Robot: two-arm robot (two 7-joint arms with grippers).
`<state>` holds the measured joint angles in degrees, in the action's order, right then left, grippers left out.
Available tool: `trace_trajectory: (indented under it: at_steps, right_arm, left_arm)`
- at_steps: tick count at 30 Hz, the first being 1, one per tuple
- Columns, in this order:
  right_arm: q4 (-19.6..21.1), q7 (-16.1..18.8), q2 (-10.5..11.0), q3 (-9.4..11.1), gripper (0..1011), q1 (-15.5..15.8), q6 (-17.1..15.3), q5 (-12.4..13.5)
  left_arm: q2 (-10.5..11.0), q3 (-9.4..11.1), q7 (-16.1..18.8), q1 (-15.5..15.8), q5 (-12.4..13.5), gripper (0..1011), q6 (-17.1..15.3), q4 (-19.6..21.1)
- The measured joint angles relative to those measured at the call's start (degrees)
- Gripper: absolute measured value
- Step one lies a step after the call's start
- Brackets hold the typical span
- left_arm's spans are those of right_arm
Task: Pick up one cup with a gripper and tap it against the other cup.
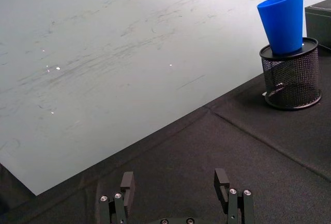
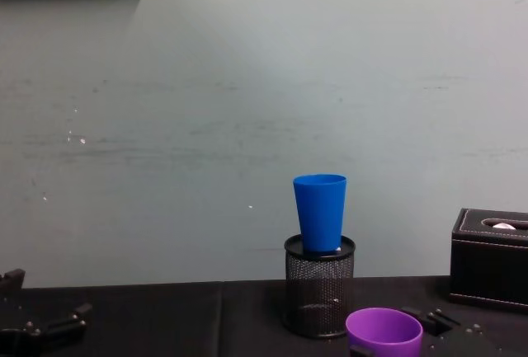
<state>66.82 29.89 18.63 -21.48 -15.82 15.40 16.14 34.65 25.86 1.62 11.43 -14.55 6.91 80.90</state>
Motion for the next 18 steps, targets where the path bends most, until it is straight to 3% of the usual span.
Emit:
trace_trajectory:
  at_steps: [18]
  right_arm:
    - [0.00, -0.08, 0.00, 0.00, 1003, 0.00, 0.00, 0.00]
  left_arm:
    - [0.00, 0.00, 0.00, 0.00, 0.00, 1011, 0.00, 0.00]
